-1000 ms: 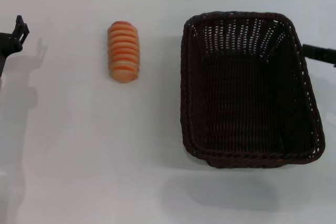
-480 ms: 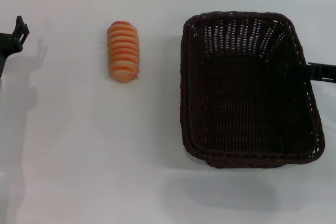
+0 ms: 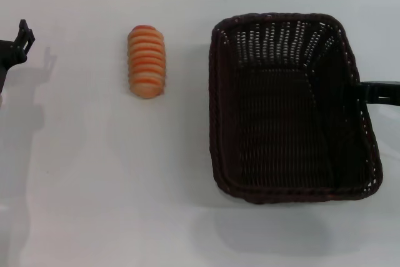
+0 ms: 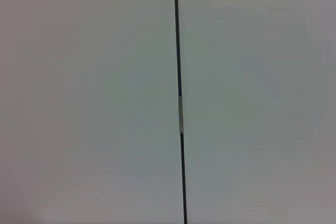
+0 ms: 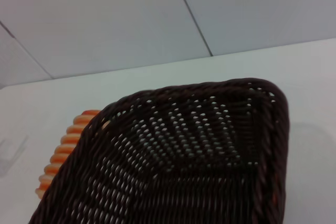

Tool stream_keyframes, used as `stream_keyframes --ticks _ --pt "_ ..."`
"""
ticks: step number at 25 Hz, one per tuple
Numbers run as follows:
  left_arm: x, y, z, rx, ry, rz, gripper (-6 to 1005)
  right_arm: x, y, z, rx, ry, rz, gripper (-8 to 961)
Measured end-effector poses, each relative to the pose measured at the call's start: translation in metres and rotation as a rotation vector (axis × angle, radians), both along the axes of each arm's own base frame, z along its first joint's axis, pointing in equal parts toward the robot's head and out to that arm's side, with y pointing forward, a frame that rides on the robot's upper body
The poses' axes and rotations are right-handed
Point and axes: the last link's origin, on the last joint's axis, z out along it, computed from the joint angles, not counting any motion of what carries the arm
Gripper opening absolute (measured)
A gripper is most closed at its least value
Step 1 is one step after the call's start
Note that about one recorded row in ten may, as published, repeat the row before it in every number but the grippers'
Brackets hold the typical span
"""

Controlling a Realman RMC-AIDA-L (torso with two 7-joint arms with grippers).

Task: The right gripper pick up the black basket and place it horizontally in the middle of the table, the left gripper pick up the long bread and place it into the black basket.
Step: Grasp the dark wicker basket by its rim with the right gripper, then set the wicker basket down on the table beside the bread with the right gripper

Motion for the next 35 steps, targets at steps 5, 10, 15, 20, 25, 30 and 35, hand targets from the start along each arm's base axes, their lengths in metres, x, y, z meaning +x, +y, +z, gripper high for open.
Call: stream_keyframes --ticks 5,10,15,20,25,30,35 --pt "-0.001 0.000 0.000 -0.002 0.001 0.003 859 -0.006 0.002 0.001 -0.009 -0.009 0.033 306" --pt "0.000 0.000 0.000 -0.002 0.001 0.001 858 -0.038 -0.002 0.008 -0.023 -0.018 0.192 275" --pt "0.002 0.002 -0.001 -0.001 0.000 -0.007 858 -0.081 0.003 0.005 -0.096 -0.027 0.368 236" --pt "0.003 0.001 -0.002 -0.007 -0.001 -0.008 858 -0.114 0.009 -0.005 -0.175 -0.049 0.500 209" --pt "0.001 -0.001 -0.003 -0.007 -0.023 -0.002 858 -0.136 0.009 -0.019 -0.304 -0.073 0.603 201" --pt "0.001 0.000 -0.003 -0.007 -0.024 -0.003 858 -0.142 0.004 -0.027 -0.424 -0.131 0.670 198" --pt "0.002 0.001 -0.003 -0.008 -0.025 -0.006 857 -0.138 0.005 -0.031 -0.466 -0.211 0.678 196"
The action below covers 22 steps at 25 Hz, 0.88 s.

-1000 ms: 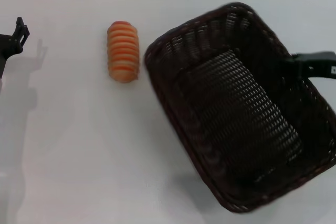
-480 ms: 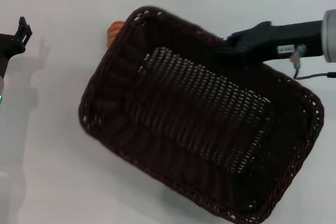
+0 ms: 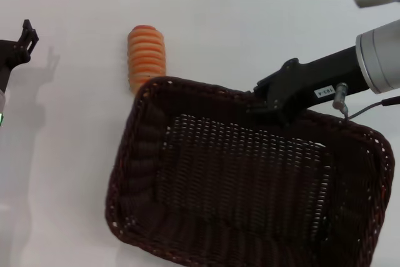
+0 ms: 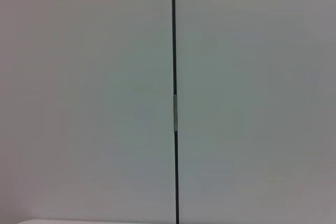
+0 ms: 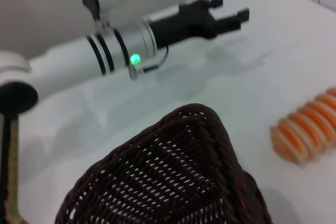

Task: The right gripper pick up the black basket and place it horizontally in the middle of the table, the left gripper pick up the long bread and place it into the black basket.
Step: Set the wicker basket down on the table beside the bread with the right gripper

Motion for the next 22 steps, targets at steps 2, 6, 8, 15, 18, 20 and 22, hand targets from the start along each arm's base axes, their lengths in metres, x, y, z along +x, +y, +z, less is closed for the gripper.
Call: stream_keyframes --ticks 2,6,8,15,18,20,22 --pt "0.001 0.000 0.000 0.000 -0.001 -0.002 857 0.002 0.003 -0.003 -0.007 -0.035 0.016 195" --pt "0.001 0.001 0.000 0.000 -0.001 -0.004 857 0.000 0.007 -0.007 -0.021 -0.048 0.044 194" --pt "0.002 0.002 0.000 -0.002 -0.001 -0.004 857 -0.002 0.011 -0.011 -0.029 -0.059 0.060 193" --pt "0.000 0.002 -0.001 -0.008 -0.005 0.009 859 -0.010 0.030 -0.024 -0.024 -0.111 0.109 190" --pt "0.000 0.002 -0.001 -0.006 -0.008 0.009 859 -0.011 0.039 -0.029 -0.013 -0.128 0.119 187" --pt "0.001 0.004 -0.001 -0.006 -0.010 0.006 858 -0.012 0.043 -0.031 0.001 -0.129 0.136 182" --pt "0.003 0.006 -0.001 -0.005 -0.018 0.001 858 -0.013 0.046 -0.033 0.014 -0.129 0.185 185"
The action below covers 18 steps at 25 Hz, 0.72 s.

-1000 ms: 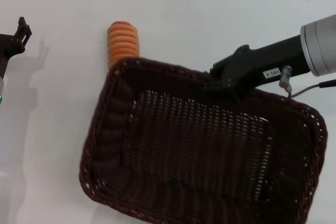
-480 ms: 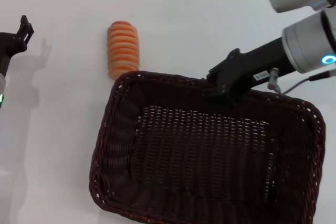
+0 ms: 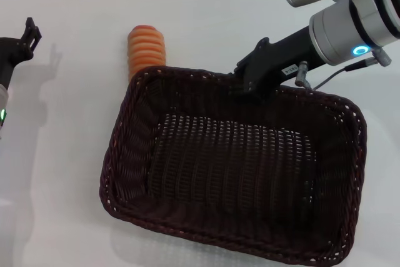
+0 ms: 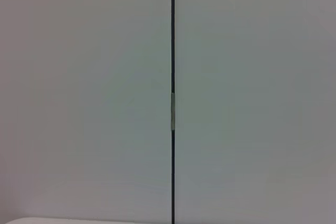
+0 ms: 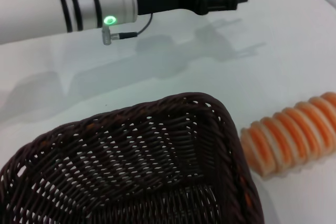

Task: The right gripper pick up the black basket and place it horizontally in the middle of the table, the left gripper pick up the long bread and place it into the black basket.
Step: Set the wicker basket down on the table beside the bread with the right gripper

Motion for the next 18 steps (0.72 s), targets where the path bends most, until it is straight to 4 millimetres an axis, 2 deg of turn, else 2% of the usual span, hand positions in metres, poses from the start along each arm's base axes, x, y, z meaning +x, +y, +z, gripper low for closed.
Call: stream_keyframes --ticks 4,10,14,18 --pt "0.001 0.002 0.000 -0.001 -0.002 -0.003 858 -0.002 -0.003 -0.006 -0.022 -0.015 0.033 190" --pt "0.001 0.002 0.000 -0.003 0.000 -0.001 858 0.001 -0.022 -0.025 -0.045 -0.051 0.138 199" --pt "0.000 0.000 -0.001 -0.005 0.001 0.001 857 -0.001 -0.022 -0.026 -0.010 -0.045 0.165 204" --pt "0.000 0.000 -0.001 -0.006 0.000 0.000 857 -0.003 -0.021 -0.023 0.025 -0.031 0.176 341"
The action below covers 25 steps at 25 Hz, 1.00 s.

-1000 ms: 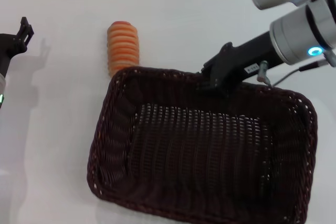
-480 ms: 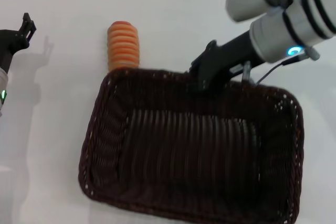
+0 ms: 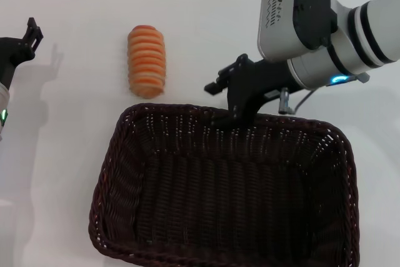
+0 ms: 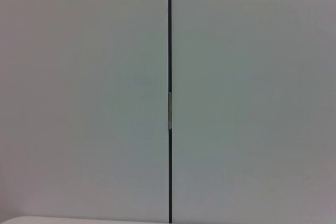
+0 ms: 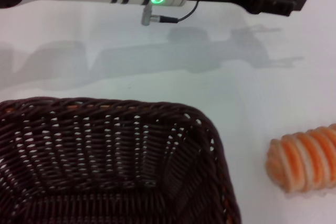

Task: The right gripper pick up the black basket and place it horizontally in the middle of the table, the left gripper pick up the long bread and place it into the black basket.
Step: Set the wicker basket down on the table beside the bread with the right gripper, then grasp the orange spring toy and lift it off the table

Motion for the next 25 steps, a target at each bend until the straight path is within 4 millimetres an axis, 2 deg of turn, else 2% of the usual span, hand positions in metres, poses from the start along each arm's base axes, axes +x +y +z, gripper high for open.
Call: stream_keyframes --ticks 7,12,15,18,19,21,22,23,25 --pt "0.001 -0.001 -0.002 -0.010 0.005 -0.005 857 -0.012 0.000 0.018 0.113 0.124 0.025 598" --pt "0.000 -0.001 -0.002 -0.011 0.005 -0.004 858 -0.013 -0.002 0.025 0.139 0.176 0.014 809" --pt "0.000 -0.002 -0.002 -0.012 0.006 -0.004 858 -0.013 -0.001 0.029 0.173 0.202 0.012 810" --pt "0.000 -0.002 -0.002 -0.012 0.006 -0.004 859 -0.015 -0.003 0.045 0.277 0.320 0.024 810" --pt "0.000 -0.002 -0.002 -0.012 0.006 -0.004 859 -0.015 -0.003 0.045 0.277 0.320 0.024 810" --pt "0.000 -0.002 -0.002 -0.012 0.006 -0.004 858 -0.014 -0.006 0.056 0.330 0.385 0.019 809" --pt "0.000 -0.002 -0.002 -0.013 0.006 -0.005 858 -0.010 -0.008 0.070 0.406 0.453 0.009 809" --pt "0.001 -0.001 -0.002 -0.013 0.007 -0.006 858 -0.010 -0.008 0.070 0.406 0.453 0.009 809" --pt "0.001 -0.001 -0.002 -0.013 0.007 -0.006 858 -0.003 -0.010 0.084 0.496 0.524 0.001 809"
